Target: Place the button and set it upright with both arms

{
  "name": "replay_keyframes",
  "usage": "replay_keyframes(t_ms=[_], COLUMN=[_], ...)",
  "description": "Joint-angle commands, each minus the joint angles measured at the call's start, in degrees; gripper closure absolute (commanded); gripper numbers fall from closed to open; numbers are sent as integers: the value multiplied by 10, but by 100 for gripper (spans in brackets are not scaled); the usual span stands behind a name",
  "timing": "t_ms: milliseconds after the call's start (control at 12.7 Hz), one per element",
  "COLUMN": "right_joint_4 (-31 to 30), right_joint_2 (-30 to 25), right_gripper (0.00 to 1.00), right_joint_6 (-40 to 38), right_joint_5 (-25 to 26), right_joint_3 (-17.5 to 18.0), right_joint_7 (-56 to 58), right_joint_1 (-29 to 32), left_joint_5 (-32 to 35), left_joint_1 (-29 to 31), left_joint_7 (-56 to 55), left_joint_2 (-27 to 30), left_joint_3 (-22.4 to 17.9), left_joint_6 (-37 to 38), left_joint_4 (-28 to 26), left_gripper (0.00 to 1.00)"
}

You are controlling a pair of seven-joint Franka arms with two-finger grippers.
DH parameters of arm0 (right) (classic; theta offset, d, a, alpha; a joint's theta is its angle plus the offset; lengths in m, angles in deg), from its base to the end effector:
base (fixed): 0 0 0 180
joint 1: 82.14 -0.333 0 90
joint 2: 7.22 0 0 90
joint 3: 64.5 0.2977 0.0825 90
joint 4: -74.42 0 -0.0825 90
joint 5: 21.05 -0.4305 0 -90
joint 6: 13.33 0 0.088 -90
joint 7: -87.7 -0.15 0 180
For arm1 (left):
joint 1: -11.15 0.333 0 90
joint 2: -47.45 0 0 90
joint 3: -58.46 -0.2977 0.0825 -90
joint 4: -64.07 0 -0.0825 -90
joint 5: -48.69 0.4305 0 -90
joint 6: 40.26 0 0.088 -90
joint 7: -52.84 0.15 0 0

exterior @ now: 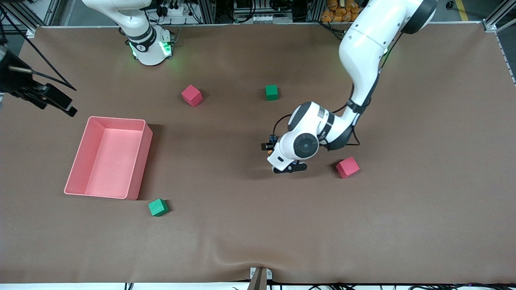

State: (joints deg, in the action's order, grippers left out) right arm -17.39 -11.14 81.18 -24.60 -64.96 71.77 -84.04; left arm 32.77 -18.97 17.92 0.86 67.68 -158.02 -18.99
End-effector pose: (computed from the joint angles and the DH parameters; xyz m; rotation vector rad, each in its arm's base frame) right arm 0.5934 0.0236 0.5954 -3.0335 0.3877 -0.1604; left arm 0.5453 -0.4668 0.1134 2.9251 0.1711 -0.5533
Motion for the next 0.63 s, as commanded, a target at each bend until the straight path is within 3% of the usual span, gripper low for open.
replay_keyframes(t_ms=[0,237,553], right_joint_4=[51,59,60], right_joint_2=[30,30,24], right_gripper=[0,0,0], right_joint_6=[-35,-50,-100], right_joint_5=[17,62,44], right_joint_3=[-2,1,-1], right_joint_7=[73,82,84], right_joint_1=[9,3,8], left_joint_5=[-17,-14,-11], left_joint_1=[-9,-15,-21], left_joint_7=[-5,-5,0], left_joint_2=[-10,-10,-15], left_joint_3=[-2,-2,-2], left_joint_6=[-1,1,4], left_joint_4=[14,13,12], left_gripper=[11,17,28])
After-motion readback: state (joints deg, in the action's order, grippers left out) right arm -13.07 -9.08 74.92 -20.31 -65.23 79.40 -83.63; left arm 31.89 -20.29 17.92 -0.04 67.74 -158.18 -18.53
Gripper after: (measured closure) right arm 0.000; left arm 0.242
